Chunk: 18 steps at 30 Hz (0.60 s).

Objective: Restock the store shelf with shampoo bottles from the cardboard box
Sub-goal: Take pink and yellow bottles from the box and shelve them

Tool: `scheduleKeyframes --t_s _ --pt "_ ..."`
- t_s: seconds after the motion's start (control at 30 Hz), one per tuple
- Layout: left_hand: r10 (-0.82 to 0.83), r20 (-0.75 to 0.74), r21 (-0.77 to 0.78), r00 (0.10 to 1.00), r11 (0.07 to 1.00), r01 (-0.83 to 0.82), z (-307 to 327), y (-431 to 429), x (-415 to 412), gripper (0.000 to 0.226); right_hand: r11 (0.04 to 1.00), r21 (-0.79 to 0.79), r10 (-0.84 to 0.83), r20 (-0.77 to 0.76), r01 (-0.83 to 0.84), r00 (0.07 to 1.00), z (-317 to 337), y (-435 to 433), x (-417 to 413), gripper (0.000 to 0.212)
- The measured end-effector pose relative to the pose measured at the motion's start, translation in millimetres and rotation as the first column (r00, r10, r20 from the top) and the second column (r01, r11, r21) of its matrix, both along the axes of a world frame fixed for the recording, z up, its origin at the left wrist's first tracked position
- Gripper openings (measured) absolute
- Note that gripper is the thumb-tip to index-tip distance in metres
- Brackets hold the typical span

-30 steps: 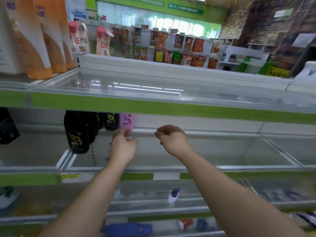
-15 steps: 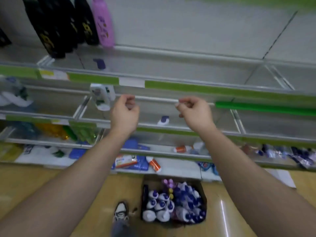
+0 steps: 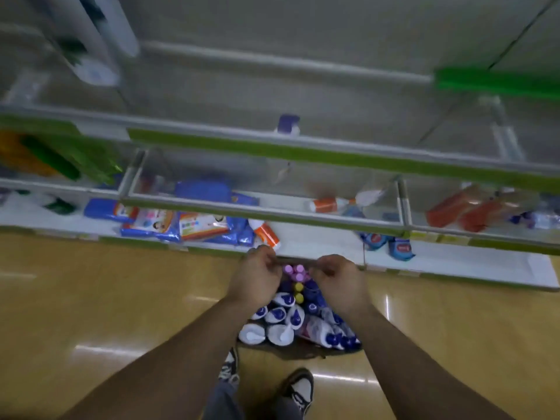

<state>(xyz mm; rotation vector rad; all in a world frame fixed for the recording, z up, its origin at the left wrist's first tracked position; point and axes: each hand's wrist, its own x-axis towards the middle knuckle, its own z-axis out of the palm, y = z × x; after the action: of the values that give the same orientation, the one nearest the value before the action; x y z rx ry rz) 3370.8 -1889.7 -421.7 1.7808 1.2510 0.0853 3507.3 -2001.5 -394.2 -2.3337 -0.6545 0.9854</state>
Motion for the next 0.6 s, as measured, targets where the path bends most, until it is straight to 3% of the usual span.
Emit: scheduleKeyframes --t_s 0.33,0.6 --pt "-0.198 -0.126 0.001 0.972 0.980 0.200 -280 14 17 0.019 0.989 -0.129 0.085 0.072 -0.075 0.994 -306 14 16 0.016" --pt "-0.350 -0.209 -0.034 0.913 0.936 0.351 -438 47 46 0.047 0.950 -0.268 0.218 0.201 -0.161 0.955 -460 32 33 0.031"
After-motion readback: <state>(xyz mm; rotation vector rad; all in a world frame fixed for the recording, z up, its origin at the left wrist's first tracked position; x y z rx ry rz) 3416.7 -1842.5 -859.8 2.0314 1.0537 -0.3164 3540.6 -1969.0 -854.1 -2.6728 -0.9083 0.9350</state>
